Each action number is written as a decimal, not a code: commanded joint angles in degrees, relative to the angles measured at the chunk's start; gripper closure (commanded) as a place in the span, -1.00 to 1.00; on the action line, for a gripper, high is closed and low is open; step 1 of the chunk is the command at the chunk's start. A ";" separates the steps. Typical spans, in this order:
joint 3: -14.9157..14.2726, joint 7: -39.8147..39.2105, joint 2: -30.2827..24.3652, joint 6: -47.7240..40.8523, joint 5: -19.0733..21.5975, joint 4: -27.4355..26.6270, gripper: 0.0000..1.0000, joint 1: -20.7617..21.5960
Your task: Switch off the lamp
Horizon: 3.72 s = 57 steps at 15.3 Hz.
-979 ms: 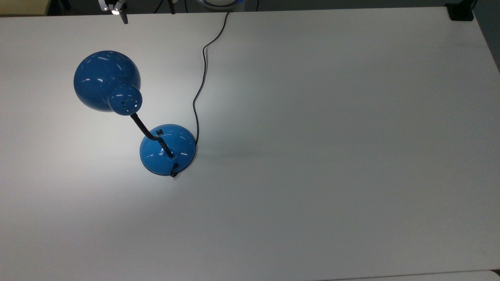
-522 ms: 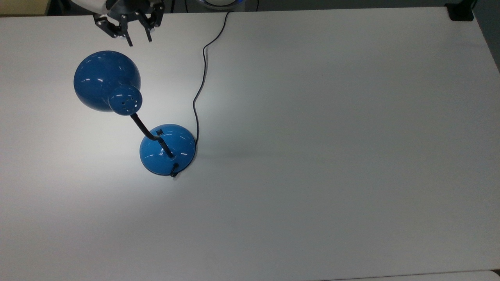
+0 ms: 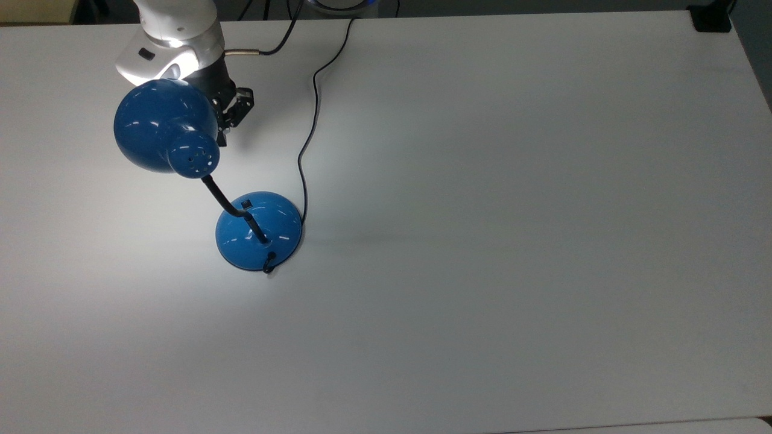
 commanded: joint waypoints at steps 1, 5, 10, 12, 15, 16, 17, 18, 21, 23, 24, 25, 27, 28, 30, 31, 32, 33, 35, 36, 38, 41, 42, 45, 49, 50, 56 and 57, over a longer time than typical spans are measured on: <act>-0.23 4.95 3.38 8.17 0.95 -1.08 1.00 0.84; -0.05 7.16 6.29 12.84 1.04 -0.82 1.00 0.93; 0.30 11.81 8.05 14.87 1.13 -0.55 1.00 1.10; 0.39 12.70 8.49 14.96 1.48 -0.38 1.00 1.63; 1.52 12.70 9.54 15.05 2.71 0.24 1.00 1.72; 1.53 12.88 9.98 15.05 2.71 0.50 1.00 1.72; 1.53 13.40 10.68 15.14 2.71 0.59 1.00 1.72; 1.53 13.84 10.86 15.31 2.71 0.59 1.00 1.72; 1.62 15.16 11.65 17.86 2.89 0.50 1.00 1.72; 1.62 15.16 11.83 17.86 2.80 0.50 1.00 1.72; 1.62 14.55 11.74 17.17 2.71 0.33 1.00 1.72; 1.62 14.29 11.48 16.38 2.54 -0.11 1.00 1.72; 1.53 10.61 10.08 6.48 1.66 0.24 1.00 1.63; 1.53 7.98 8.77 2.26 1.31 0.33 1.00 1.11; 1.35 4.72 5.78 -4.78 1.22 0.59 1.00 0.67; 1.27 3.83 4.37 -7.51 1.13 0.68 1.00 0.32; 1.18 3.22 3.31 -10.41 1.13 1.98 0.99 0.23; 0.83 2.77 2.61 -14.70 1.04 3.56 0.81 0.14; 0.74 2.51 1.20 -23.23 -1.58 7.52 0.09 -0.04; 0.74 2.59 0.15 -27.97 -2.99 9.45 -0.69 0.05; 0.82 3.21 -2.13 -31.17 -3.00 10.60 -1.00 0.49; 1.26 3.56 -4.78 -34.33 -2.39 13.15 -1.00 1.01; 1.44 3.56 -4.78 -35.39 -2.21 14.81 -1.00 1.19; 1.44 10.01 -4.96 -37.33 0.23 19.38 -1.00 3.30; 1.53 15.60 -5.57 -33.31 1.30 20.19 -1.00 3.57; 1.53 15.69 -5.57 -30.77 1.22 19.84 -1.00 3.57; 1.62 16.39 -5.40 -30.04 0.96 19.93 -1.00 3.57; 1.79 16.39 -5.40 -30.04 0.78 19.93 -1.00 3.74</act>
